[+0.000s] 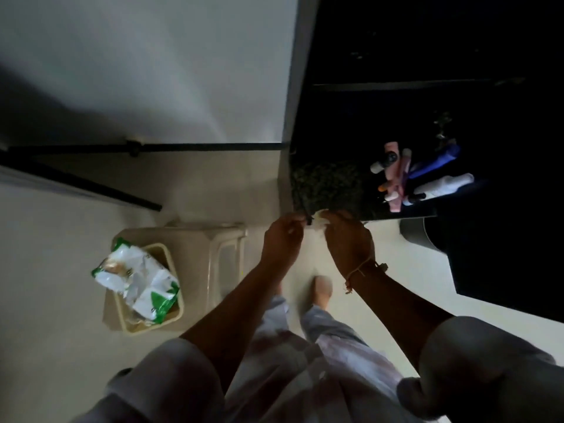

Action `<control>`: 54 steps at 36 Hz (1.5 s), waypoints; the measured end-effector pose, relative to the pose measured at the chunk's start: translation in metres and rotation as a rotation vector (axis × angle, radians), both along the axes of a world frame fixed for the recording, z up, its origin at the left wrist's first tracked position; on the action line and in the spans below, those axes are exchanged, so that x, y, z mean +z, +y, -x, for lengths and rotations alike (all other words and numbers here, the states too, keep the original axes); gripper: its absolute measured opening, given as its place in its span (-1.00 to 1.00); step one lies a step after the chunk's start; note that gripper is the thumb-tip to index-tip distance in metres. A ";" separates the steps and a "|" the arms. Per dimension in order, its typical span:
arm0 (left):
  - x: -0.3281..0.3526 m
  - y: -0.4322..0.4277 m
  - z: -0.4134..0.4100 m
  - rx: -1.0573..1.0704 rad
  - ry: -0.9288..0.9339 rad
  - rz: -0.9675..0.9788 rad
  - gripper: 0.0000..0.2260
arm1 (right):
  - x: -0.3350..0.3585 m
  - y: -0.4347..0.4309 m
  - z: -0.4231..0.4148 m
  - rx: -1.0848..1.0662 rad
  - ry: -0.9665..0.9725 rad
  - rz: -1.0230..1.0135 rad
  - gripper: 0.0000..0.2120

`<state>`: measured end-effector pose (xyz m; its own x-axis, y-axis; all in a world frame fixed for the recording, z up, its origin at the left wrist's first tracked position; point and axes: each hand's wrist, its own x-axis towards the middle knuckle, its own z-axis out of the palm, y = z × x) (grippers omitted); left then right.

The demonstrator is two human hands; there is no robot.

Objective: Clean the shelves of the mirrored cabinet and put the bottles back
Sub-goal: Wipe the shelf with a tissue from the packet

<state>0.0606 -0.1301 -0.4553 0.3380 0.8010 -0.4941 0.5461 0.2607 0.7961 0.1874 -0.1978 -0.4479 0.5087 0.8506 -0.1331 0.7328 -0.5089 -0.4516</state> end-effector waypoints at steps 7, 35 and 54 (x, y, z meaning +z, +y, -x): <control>-0.017 -0.009 -0.044 -0.437 0.285 -0.412 -0.57 | -0.044 -0.027 -0.059 -0.005 -0.153 0.082 -0.59; -0.027 0.008 -0.090 -0.654 0.362 -0.582 -0.74 | -0.057 0.007 -0.074 0.557 -0.636 0.489 -0.53; -0.038 0.014 -0.072 -0.715 0.500 -0.563 -0.51 | -0.074 0.099 -0.105 0.268 -0.305 0.453 -0.53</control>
<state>0.1322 -0.1160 -0.4930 0.6842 0.6527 -0.3254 0.7287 -0.5931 0.3425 0.2920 -0.0986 -0.5220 0.3565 0.8471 -0.3942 0.9244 -0.3810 0.0174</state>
